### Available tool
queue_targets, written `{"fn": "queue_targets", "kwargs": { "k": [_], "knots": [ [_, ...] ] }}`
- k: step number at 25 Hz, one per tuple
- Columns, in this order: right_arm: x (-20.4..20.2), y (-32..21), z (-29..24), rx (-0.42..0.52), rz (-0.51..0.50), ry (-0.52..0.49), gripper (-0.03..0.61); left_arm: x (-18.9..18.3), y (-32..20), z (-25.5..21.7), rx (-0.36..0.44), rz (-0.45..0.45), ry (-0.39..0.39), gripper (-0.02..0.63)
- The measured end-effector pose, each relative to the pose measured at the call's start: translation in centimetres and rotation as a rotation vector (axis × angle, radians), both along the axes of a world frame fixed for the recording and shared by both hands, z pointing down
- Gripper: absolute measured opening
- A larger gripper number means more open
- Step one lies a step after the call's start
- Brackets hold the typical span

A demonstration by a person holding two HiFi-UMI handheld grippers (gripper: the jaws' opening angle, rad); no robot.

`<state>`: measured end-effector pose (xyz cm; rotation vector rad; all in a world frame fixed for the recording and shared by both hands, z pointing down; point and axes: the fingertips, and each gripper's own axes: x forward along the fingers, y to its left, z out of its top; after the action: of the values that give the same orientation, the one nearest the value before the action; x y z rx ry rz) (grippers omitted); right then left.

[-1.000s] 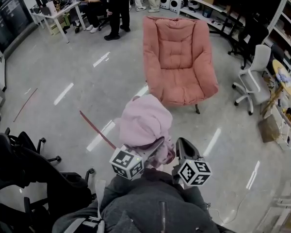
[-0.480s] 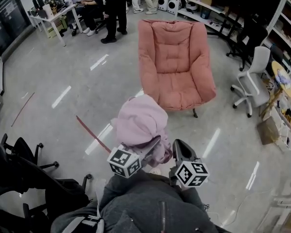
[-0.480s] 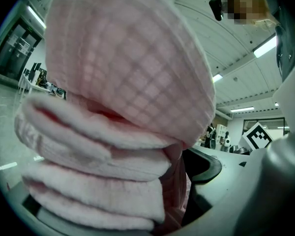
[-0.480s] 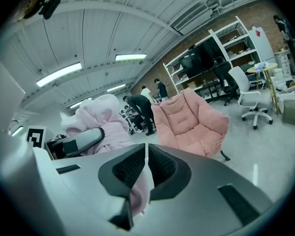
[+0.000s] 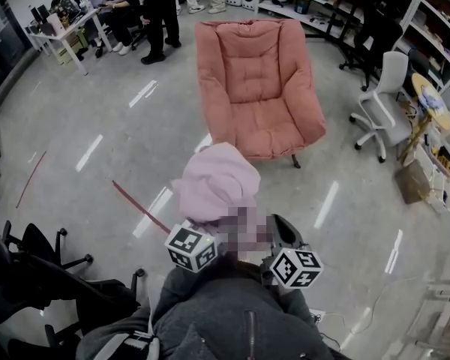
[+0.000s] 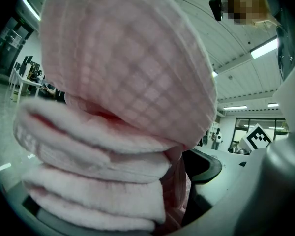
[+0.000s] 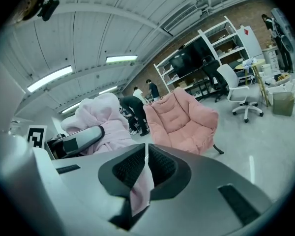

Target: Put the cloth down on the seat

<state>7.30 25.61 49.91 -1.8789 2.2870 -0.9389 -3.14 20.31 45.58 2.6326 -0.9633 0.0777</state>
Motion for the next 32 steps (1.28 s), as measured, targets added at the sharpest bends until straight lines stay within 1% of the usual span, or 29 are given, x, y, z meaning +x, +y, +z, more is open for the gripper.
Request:
{"fn": "queue_targets", "kwargs": {
  "k": [7,15,24,32],
  "knots": [
    [0.7,-1.1,0.7,-0.012,0.030,-0.016,0.023,1.1,-0.9,1.2,-0.029,0.047,-0.013,0.410],
    [2.7,-5.2,1.8,-0.038,0.058,-0.020,0.024,3.7,-5.4,2.5,-0.048,0.086,-0.012,0.410],
    [3.7,-14.0,1.6,-0.056,0.028,-0.021,0.023,5.6,-13.5,2.5,-0.071,0.093,-0.011,0.410],
    [4.7,-21.9,0.6,-0.051,0.011,-0.035,0.023,7.1,-21.3,1.2,-0.040,0.098,-0.023,0.410]
  ]
}}
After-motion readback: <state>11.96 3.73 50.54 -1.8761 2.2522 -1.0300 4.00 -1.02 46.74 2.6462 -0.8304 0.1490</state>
